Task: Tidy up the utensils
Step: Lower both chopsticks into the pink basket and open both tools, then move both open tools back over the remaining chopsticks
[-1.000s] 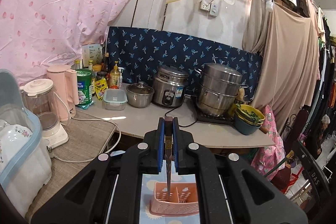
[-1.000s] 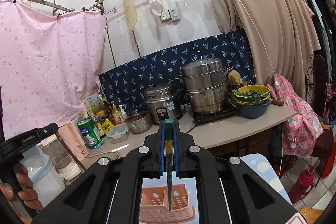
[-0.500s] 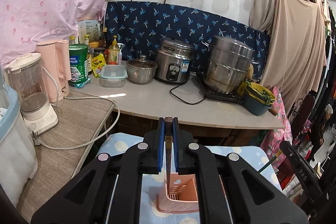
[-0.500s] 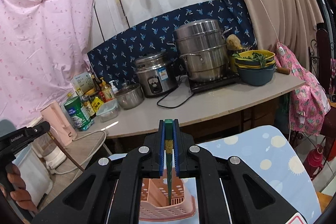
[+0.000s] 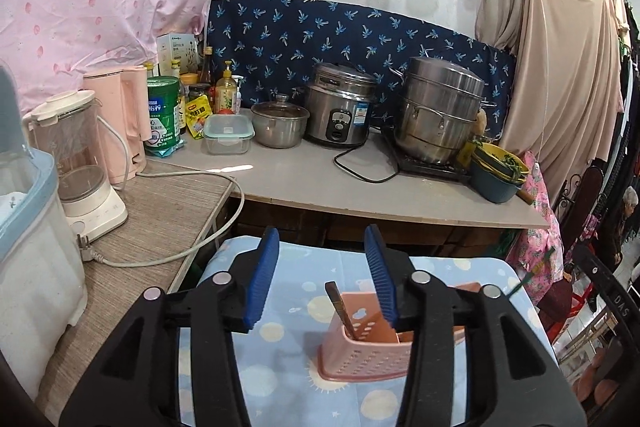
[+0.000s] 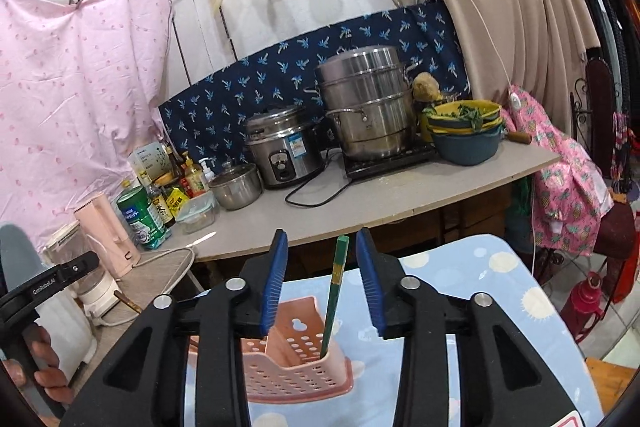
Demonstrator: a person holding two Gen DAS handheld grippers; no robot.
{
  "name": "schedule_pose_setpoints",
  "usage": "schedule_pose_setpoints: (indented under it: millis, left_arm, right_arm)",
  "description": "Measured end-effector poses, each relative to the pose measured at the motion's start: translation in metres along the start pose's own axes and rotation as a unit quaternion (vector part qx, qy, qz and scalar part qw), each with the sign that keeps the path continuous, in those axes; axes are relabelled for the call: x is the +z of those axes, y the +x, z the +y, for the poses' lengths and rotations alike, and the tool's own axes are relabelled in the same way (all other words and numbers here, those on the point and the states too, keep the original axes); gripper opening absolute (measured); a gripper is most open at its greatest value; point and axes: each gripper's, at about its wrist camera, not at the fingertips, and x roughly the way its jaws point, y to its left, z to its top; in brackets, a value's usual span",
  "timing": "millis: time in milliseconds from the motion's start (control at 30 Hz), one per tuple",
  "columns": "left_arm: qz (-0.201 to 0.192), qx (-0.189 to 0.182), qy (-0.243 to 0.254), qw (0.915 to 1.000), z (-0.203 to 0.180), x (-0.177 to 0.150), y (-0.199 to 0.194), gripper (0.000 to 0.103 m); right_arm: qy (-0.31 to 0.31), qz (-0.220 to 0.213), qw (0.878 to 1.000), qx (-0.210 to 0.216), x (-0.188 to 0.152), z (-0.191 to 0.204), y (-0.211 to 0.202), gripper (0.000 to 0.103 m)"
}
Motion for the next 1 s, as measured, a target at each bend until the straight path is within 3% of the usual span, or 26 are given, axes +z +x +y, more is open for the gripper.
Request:
schedule_pose_setpoints:
  millis: [133,400,733,1000]
  left_arm:
    - [-0.006,0.001,0.011,0.9999,0.000,-0.010,-0.027,0.056]
    - [0.029,0.018,0.032,0.9989,0.010,-0.056,-0.073,0.057]
    - [0.087,0.032,0.054,0.9943,0.016,-0.138,-0.114,0.057]
    - [0.133,0.035,0.058,0.9888,0.014,-0.207,-0.131,0.057]
  right_arm:
    - [-0.013,-0.005,1.000,-0.004,-0.005,0.000,-0.031,0.046]
    - [-0.028,0.023,0.999,0.003,-0.045,0.002,-0.098,0.051]
    - [-0.051,0.081,0.995,-0.035,-0.134,-0.001,-0.166,0.053]
    - [-0.066,0.142,0.987,-0.047,-0.210,0.001,-0.195,0.053]
